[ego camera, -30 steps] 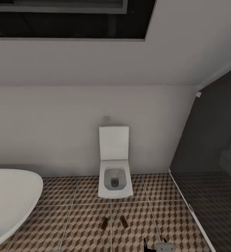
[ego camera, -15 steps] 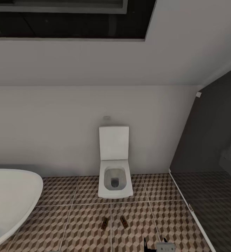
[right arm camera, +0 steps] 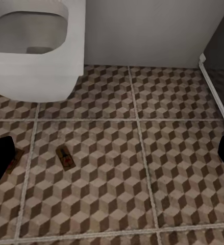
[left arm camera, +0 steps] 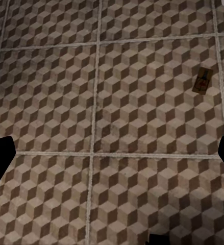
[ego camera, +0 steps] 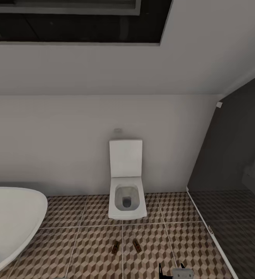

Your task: Take the four mousetraps from the cabinet in the bathroom and place them on the bathroom floor. Make sure all four end up on the same floor surface, and ensure that at least two of them are either under or directly next to the same bathroom sink.

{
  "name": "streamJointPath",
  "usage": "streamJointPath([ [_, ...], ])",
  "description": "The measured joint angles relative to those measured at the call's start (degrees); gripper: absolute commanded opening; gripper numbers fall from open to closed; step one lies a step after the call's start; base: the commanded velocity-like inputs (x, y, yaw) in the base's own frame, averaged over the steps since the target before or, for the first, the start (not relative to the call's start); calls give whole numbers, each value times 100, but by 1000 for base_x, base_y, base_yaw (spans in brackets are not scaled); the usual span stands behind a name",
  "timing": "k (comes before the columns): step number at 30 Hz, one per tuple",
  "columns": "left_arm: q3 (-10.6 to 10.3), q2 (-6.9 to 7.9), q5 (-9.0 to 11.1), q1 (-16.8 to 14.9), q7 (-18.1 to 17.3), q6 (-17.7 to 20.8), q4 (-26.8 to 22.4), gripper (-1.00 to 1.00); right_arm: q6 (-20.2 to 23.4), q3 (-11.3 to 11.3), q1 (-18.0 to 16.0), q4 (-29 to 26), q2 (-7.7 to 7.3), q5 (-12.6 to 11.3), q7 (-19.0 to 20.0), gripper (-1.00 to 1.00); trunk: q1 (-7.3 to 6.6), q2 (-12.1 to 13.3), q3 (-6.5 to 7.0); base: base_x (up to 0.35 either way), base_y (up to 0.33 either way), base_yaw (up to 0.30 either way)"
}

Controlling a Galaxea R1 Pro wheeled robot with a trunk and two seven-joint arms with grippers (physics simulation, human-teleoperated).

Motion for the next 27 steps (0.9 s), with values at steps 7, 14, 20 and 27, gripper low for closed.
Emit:
streamJointPath([
  [7, 0, 0, 0, 1, 0, 0, 0, 100, 0, 0, 0, 0, 30, -15, -9, 100, 0, 0, 0, 0, 0, 0],
  [14, 0, 0, 0, -1, 0, 0, 0, 100, 0, 0, 0, 0, 39, -23, -11, 100, 0, 0, 0, 0, 0, 0],
  [20, 0, 0, 0, 3, 0, 0, 0, 100, 0, -1, 0, 0, 38, -24, -7, 100, 0, 0, 0, 0, 0, 0],
  [27, 0, 0, 0, -1, 1, 4, 0, 100, 1, -1, 0, 0, 39, -23, -11, 100, 0, 0, 0, 0, 0, 0],
])
